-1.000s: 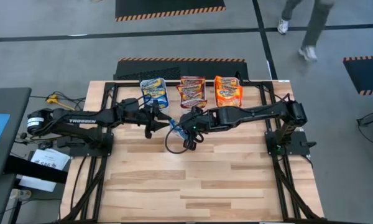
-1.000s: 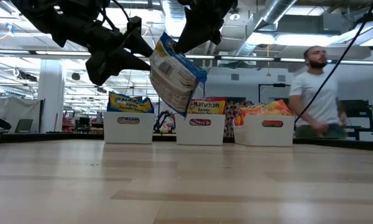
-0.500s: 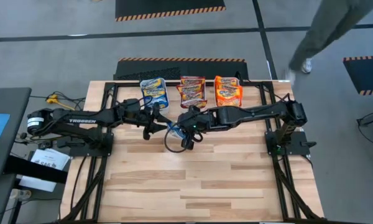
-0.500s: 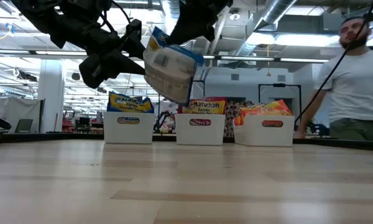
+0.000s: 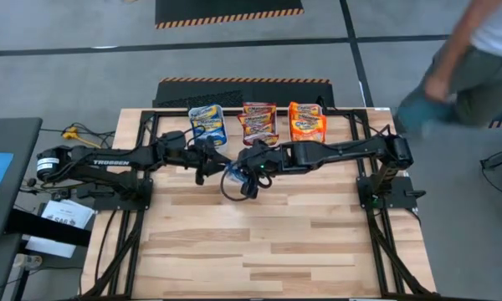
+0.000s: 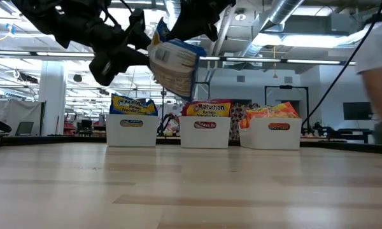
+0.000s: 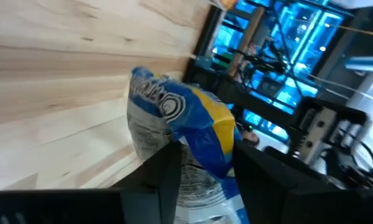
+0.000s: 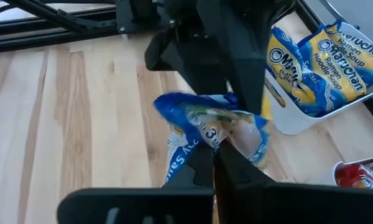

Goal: Sort Maruchan noodles
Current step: Put the blue noodle pack into the left white bin

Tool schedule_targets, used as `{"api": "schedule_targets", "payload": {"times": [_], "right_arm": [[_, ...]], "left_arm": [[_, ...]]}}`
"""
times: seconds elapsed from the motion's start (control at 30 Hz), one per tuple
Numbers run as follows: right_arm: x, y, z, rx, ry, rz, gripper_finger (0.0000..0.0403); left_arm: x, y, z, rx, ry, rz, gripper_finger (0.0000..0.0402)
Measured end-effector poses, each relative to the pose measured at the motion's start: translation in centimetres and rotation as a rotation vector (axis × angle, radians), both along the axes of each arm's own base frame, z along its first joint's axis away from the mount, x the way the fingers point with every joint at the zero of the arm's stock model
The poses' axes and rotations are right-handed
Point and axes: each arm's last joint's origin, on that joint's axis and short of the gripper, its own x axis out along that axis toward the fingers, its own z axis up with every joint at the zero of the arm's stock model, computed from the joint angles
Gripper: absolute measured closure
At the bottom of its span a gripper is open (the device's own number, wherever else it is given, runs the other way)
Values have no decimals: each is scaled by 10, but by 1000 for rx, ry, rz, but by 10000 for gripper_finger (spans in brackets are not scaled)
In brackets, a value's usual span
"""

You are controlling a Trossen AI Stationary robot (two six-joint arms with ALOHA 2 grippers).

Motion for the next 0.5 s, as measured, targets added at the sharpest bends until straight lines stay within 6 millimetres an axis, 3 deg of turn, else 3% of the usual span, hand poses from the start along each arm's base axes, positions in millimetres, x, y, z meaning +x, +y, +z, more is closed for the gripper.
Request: {"api": "schedule_targets", "payload": {"times": [0.4, 0.5], "right_arm": [[-1, -2, -1, 40, 10, -35, 397], [-2, -3, -2, 49, 18, -45, 397]], "left_arm": [[0, -1, 2, 93, -16, -57, 385], [0, -1, 2, 127, -18, -75, 397]]}}
